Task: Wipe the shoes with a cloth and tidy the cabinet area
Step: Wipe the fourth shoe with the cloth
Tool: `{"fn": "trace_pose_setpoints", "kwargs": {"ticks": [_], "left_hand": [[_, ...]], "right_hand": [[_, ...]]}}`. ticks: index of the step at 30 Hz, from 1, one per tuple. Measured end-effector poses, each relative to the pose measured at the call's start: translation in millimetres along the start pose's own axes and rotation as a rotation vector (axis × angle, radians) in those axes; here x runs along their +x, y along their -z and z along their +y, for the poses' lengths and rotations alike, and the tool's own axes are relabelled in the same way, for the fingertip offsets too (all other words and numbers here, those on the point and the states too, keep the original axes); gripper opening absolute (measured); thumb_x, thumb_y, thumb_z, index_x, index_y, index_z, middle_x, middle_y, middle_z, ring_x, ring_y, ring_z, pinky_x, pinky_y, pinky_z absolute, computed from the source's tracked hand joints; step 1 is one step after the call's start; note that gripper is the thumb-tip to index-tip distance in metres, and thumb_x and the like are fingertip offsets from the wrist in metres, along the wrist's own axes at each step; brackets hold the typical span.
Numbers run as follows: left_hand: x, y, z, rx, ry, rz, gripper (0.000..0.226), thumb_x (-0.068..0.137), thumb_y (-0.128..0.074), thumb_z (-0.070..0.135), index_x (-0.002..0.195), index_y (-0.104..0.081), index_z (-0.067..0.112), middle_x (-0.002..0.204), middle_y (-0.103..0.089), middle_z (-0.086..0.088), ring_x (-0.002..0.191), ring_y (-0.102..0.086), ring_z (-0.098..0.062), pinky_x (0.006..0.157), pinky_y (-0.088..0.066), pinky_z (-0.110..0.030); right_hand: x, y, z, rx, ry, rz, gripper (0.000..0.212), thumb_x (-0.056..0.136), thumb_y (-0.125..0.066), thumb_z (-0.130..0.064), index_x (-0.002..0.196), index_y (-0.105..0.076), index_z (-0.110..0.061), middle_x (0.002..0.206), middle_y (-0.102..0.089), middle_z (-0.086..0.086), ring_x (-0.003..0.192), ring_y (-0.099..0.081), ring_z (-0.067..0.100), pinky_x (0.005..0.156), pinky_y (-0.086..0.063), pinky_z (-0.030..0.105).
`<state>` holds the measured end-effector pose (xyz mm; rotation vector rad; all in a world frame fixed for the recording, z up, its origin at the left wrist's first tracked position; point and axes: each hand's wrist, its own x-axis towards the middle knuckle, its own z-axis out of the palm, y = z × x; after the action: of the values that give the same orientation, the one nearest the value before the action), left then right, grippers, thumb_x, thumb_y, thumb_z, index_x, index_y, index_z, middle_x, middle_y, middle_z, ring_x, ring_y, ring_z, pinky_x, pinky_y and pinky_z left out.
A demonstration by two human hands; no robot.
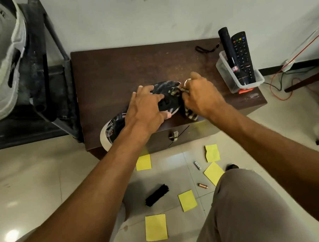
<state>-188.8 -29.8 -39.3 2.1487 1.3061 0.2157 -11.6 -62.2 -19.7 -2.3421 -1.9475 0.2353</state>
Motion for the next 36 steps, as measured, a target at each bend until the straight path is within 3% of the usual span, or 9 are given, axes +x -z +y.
{"fn": "trace_pose_setpoints", "kwargs": {"ticks": [6,9,11,13,17,20,24,26,36], "left_hand": [[2.9,-6.1,-1.0,0.015,-0.003,0.01,0.067,0.089,-0.074,0.042,0.147,-0.051,0.02,0.162,-0.03,-0.009,0.154,-0.014,-0.03,0.125,-0.003,-0.041],[3.2,-4.3,-1.9,0.019,-0.011,0.001,0.069,0.088,-0.075,0.042,0.149,-0.049,0.02,0.162,-0.03,-0.009,0.154,-0.013,-0.031,0.125,-0.003,-0.042],[3.5,-5.8,-2.0,0.016,-0.007,-0.001,0.069,0.089,-0.075,0.041,0.149,-0.049,0.019,0.163,-0.029,-0.008,0.154,-0.012,-0.031,0.125,-0.002,-0.042],[4.2,-8.7,-0.1,0.037,-0.007,0.015,0.068,0.088,-0.075,0.04,0.148,-0.05,0.018,0.162,-0.031,-0.008,0.154,-0.013,-0.031,0.125,-0.003,-0.042],[4.6,-11.5,0.1,0.057,-0.011,0.069,0.056,0.089,-0.075,0.029,0.141,-0.058,0.018,0.157,-0.038,-0.008,0.151,-0.02,-0.03,0.125,-0.008,-0.043],[3.8,-11.1,1.4,0.042,-0.006,0.041,0.063,0.087,-0.076,0.038,0.143,-0.056,0.017,0.16,-0.034,-0.01,0.153,-0.016,-0.032,0.125,-0.005,-0.043],[5.4,-10.1,-1.9,0.063,-0.008,0.021,0.069,0.089,-0.073,0.043,0.148,-0.049,0.018,0.164,-0.029,-0.009,0.155,-0.011,-0.032,0.127,-0.004,-0.044],[5.4,-11.2,-1.1,0.075,-0.012,0.016,0.068,0.09,-0.072,0.043,0.148,-0.049,0.018,0.164,-0.028,-0.009,0.155,-0.01,-0.032,0.127,-0.004,-0.044],[8.1,-13.1,1.3,0.1,-0.009,0.016,0.063,0.089,-0.072,0.046,0.144,-0.054,0.019,0.163,-0.032,-0.006,0.154,-0.014,-0.031,0.126,-0.006,-0.044]], "right_hand": [[-8.6,15.3,-3.2,0.37,-0.101,-0.246,0.014,0.096,-0.063,-0.017,0.089,-0.075,-0.014,0.087,-0.074,0.007,0.072,-0.064,0.009,0.067,-0.054,0.034],[6.5,25.8,0.5,0.349,-0.182,-0.035,0.011,0.097,-0.062,-0.016,0.088,-0.069,-0.013,0.088,-0.069,0.003,0.073,-0.065,0.006,0.066,-0.05,0.018],[5.2,8.5,-15.8,0.195,-0.125,0.025,0.012,0.095,-0.061,-0.013,0.101,-0.071,-0.009,0.102,-0.066,0.008,0.091,-0.067,0.022,0.078,-0.052,0.026],[-0.3,-9.1,-30.2,0.101,-0.062,-0.066,0.014,0.091,-0.06,-0.01,0.1,-0.07,-0.005,0.102,-0.061,0.01,0.086,-0.062,0.028,0.078,-0.054,0.035],[12.0,13.5,-33.8,0.31,-0.156,-0.304,0.021,0.089,-0.054,-0.007,0.071,-0.062,-0.01,0.069,-0.062,0.003,0.059,-0.052,0.014,0.05,-0.04,0.022],[23.0,40.6,-18.8,0.391,-0.239,-0.47,0.014,0.091,-0.062,-0.017,0.088,-0.074,-0.01,0.084,-0.071,0.004,0.076,-0.062,0.015,0.064,-0.047,0.027],[29.0,33.4,-10.3,0.26,-0.101,-0.103,0.012,0.095,-0.061,-0.014,0.089,-0.068,-0.006,0.094,-0.064,0.001,0.077,-0.059,0.017,0.062,-0.047,0.021],[22.0,13.8,-15.0,0.079,0.024,-0.004,0.012,0.097,-0.059,-0.012,0.1,-0.066,-0.003,0.103,-0.053,0.003,0.086,-0.06,0.024,0.075,-0.051,0.034],[33.4,54.0,-16.6,0.238,-0.057,-0.535,0.018,0.094,-0.062,-0.012,0.084,-0.074,-0.02,0.079,-0.069,-0.003,0.074,-0.063,0.015,0.06,-0.044,0.025]]}}
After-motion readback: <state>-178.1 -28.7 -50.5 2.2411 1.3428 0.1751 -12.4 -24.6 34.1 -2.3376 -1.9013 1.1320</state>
